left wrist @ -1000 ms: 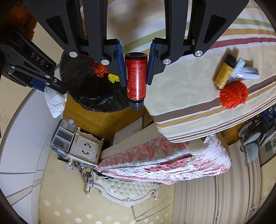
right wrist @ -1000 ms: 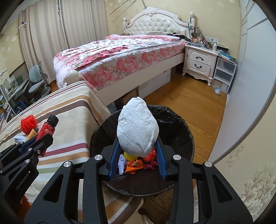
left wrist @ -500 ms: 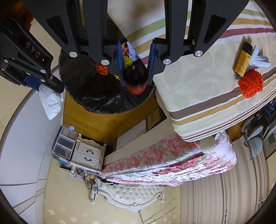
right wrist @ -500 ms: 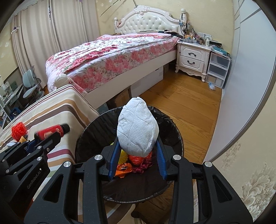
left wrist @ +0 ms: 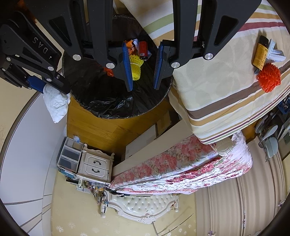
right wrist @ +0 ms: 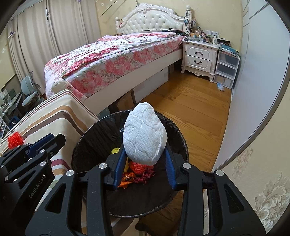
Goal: Collect trash
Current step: 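Carry the can and tissue ball over the black bin and open both tools, then move the right tool to the gold bottle and close on it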
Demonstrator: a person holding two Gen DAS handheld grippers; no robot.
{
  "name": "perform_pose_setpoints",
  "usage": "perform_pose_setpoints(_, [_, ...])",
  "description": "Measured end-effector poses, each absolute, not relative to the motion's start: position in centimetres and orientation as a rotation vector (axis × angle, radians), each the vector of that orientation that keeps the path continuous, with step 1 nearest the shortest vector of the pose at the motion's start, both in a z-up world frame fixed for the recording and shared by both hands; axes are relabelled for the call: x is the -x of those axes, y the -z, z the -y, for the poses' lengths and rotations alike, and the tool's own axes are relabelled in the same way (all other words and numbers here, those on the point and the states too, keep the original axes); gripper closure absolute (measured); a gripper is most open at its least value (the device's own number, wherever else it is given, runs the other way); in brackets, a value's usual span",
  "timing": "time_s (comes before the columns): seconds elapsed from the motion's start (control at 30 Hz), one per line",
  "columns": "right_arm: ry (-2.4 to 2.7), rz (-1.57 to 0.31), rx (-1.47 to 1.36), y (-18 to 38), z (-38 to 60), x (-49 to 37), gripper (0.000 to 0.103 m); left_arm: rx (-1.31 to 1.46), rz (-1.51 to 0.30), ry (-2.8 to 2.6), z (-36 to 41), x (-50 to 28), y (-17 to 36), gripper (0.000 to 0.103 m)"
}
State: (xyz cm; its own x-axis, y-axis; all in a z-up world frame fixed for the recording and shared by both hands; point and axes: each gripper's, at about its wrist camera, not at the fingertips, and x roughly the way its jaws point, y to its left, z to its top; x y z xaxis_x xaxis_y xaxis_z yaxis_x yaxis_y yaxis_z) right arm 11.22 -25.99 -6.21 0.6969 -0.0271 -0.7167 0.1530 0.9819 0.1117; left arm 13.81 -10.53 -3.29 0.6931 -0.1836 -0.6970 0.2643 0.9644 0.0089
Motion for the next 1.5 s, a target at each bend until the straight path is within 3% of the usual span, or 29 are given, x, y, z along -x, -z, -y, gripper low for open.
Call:
perform_pose_setpoints(0.03, [0.104, -0.792, -0.171, 6.2, 26.2, -11.2, 0.054, -0.115, -0.768, 0.249, 10.6, -13.8, 3.4, 0.069])
perform_pose_setpoints(0.1, [0.114, -0.787, -0.173, 6.1, 26.4, -11.0, 0.051, -0.112, -0.767, 0.243, 10.6, -13.7, 3.5, 0.057])
perform_pose_setpoints(0.2, [0.128, -0.781, -0.173, 6.1, 26.7, -10.8, 0.047, -0.111, -0.765, 0.235, 10.3, -13.6, 3.6, 0.047])
perform_pose_setpoints(0.4, [0.137, -0.786, -0.177, 6.1, 26.7, -10.6, 0.044, -0.096, -0.757, 0.220, 9.6, -13.4, 3.2, 0.037])
perform_pose_setpoints(0.63, [0.113, -0.787, -0.164, 5.9, 25.4, -10.3, 0.038, -0.080, -0.726, 0.180, 7.7, -12.8, 2.0, 0.034])
perform_pose_setpoints(1.5, [-0.223, -0.825, -0.050, 4.9, 8.8, -10.6, 0.036, 0.054, -0.737, -0.169, -10.6, -7.1, 2.0, 0.031])
